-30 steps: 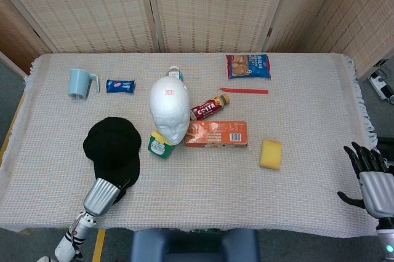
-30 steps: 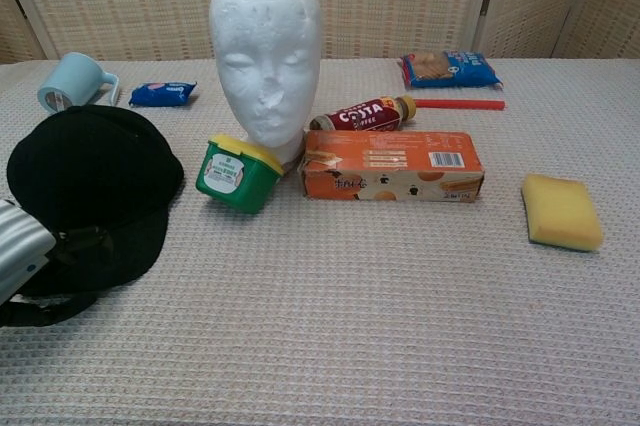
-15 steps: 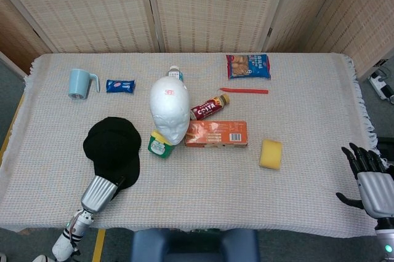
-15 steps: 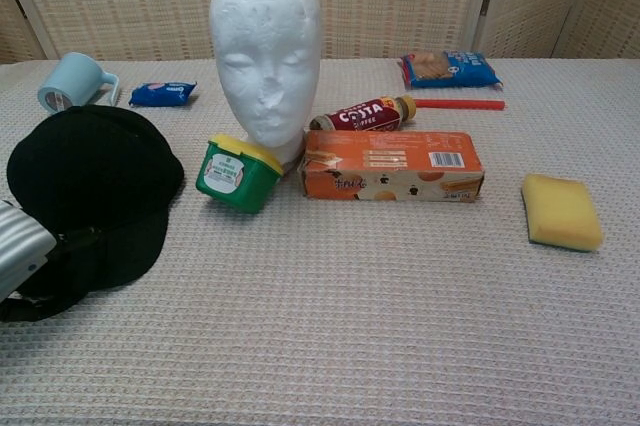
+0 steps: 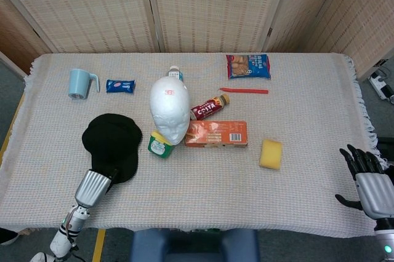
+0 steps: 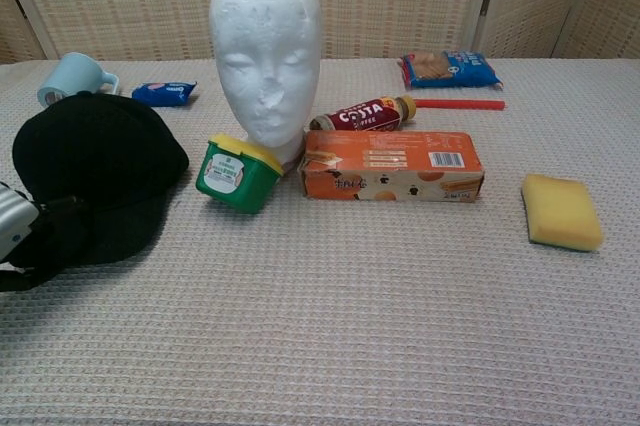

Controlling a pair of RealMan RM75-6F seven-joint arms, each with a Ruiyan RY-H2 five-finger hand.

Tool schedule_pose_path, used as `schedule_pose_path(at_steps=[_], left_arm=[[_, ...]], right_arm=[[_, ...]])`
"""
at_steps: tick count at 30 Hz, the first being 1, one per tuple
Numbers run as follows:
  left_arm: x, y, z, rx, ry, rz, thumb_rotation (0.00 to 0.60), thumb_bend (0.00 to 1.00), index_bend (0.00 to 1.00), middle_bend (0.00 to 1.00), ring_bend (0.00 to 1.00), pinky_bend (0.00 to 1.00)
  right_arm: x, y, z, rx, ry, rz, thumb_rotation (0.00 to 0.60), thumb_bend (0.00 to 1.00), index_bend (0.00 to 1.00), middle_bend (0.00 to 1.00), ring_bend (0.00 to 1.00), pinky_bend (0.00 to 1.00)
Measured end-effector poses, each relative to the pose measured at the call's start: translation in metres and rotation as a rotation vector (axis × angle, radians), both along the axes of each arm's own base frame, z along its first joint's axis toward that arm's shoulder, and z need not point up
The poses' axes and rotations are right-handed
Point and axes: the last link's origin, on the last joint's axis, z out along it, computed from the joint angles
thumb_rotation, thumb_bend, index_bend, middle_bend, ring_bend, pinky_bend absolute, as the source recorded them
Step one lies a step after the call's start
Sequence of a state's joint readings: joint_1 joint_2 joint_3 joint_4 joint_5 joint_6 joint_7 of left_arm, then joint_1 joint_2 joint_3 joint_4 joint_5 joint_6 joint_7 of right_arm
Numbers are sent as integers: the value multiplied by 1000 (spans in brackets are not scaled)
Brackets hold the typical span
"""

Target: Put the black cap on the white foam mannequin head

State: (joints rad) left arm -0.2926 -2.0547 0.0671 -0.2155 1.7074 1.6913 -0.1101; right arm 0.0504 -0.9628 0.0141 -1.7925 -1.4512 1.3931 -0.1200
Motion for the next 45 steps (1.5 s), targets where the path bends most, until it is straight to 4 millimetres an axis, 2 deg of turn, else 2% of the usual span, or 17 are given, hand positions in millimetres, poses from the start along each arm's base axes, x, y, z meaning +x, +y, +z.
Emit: schedule_pose_path(at_steps=[6, 12, 22, 27, 32, 45], left_arm=[[-4, 4, 7, 25, -5, 19, 600, 455, 575, 1000, 1000, 1000], [-11, 12, 18, 75, -13, 55, 600, 466, 686, 1000, 1000, 1000], [-11, 23, 43, 162, -80, 47, 600, 467, 747, 1000, 1000, 1000], [-4, 32, 63, 239, -144, -3, 600, 473, 768, 1000, 1000, 1000], [7, 46, 85, 316, -196, -67, 600, 524, 780, 1000, 1000, 1000], [41, 80, 114, 421, -192, -202, 600, 544, 780, 1000, 1000, 1000]], right_arm=[[0, 0, -1, 16, -3, 1, 600, 67, 0, 0, 0, 0], [2, 1, -2, 29, -7, 5, 600, 67, 0, 0, 0, 0], [2, 2, -4, 47, -7, 5, 600, 67, 0, 0, 0, 0], [2, 2, -3, 47, -11, 5, 600, 68, 0, 0, 0, 0], [2, 3, -3, 57, -14, 6, 600, 68, 0, 0, 0, 0], [2, 3, 1, 59, -28, 0, 600, 67, 0, 0, 0, 0]])
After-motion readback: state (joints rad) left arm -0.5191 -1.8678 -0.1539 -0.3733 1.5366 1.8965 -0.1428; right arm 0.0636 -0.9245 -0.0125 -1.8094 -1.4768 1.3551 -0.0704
